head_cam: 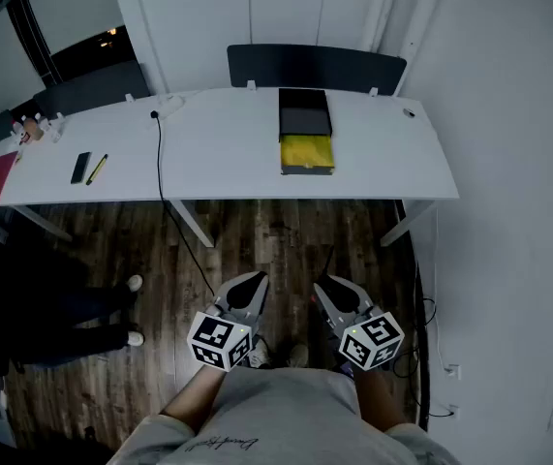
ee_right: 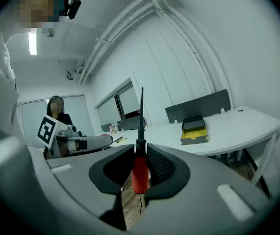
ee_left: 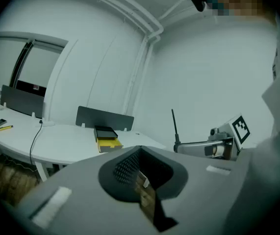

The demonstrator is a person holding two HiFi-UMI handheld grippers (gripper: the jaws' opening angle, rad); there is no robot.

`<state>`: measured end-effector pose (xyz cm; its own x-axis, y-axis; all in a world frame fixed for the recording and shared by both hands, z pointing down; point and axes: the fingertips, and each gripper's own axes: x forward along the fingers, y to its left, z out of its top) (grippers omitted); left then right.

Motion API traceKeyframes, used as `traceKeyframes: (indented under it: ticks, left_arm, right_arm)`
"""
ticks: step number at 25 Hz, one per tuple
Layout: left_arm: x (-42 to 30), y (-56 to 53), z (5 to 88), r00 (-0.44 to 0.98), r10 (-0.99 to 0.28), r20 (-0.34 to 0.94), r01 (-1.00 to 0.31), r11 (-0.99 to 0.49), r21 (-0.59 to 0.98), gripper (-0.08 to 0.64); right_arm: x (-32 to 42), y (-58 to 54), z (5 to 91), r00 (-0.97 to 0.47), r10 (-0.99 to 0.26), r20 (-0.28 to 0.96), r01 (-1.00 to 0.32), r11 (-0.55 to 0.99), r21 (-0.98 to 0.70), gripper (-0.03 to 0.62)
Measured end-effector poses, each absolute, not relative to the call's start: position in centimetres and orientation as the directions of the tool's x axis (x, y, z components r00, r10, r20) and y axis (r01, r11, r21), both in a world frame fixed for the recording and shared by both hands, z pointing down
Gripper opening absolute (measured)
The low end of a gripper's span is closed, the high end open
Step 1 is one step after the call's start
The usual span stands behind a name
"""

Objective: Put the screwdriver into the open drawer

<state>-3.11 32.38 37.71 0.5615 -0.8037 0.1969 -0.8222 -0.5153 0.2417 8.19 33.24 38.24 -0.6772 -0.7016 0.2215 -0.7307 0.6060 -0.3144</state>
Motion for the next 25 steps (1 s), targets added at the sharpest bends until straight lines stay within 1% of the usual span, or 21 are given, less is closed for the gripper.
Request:
traceKeyframes:
  ticks: [11, 15, 25]
  left_arm:
    - [-3.0, 32.4, 38.0, 0.577, -0.792, 0.203, -0.813, -0.530, 0.241, 0.000]
    - [-3.7, 32.0, 38.1, 0.582, -0.788, 0.202, -0.809, -0.534, 0.246, 0.000]
    - [-6.8, 30.8, 37.3, 0.599, -0.782, 0.171, -0.795, -0.557, 0.240, 0.000]
  right_arm:
    - [7.9, 33.4, 38.7, -0.678, -0.696, 0.237, -0.732, 0.606, -0.313, 0.095]
    - [7.3, 33.1, 38.3, -0.691, -0.692, 0.210, -0.712, 0.602, -0.362, 0.098]
    - [5.8, 31.6, 38.0, -0.638, -0.734, 0.233, -0.766, 0.575, -0.288, 0.098]
